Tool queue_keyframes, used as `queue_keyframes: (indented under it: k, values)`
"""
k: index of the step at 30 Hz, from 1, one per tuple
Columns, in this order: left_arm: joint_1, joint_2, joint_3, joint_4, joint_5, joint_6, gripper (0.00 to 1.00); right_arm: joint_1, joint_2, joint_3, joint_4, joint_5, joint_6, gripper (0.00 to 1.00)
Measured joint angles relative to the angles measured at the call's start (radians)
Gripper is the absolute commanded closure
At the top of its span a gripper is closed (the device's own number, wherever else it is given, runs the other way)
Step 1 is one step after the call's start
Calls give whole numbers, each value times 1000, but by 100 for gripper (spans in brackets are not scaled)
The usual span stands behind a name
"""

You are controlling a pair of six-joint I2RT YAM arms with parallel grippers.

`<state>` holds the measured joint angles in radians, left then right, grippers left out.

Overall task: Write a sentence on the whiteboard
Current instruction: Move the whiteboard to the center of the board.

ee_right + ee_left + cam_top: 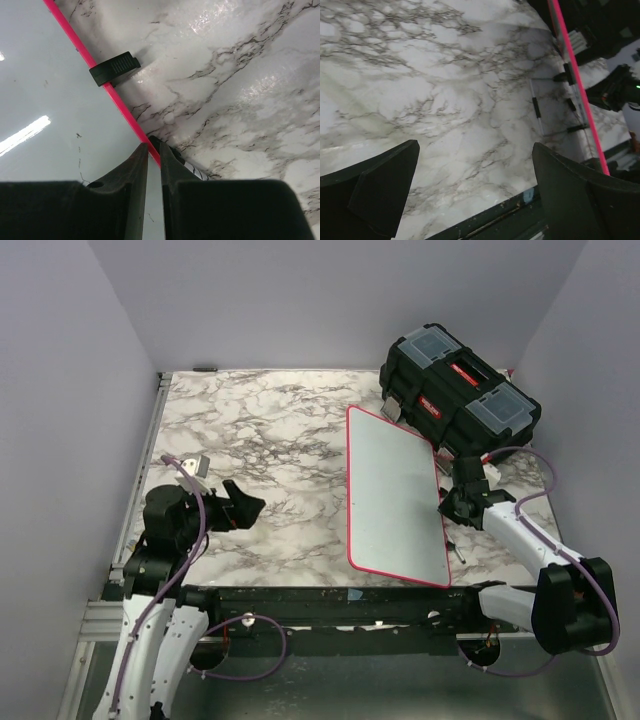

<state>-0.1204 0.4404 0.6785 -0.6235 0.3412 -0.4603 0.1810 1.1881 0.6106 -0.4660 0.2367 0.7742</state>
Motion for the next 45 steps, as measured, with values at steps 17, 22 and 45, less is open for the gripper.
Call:
queue_keyframes:
  k: [17, 22, 45]
  values:
    - [-462, 453, 59, 443, 86, -225, 19, -5, -18, -14, 49, -42, -17, 81]
    - [-516, 635, 119, 554, 79, -266, 22, -6, -18, -23, 77, -46, -16, 81]
    - [-536, 1019, 347, 571, 93, -294, 89, -25, 39, -23, 222, -134, -39, 81]
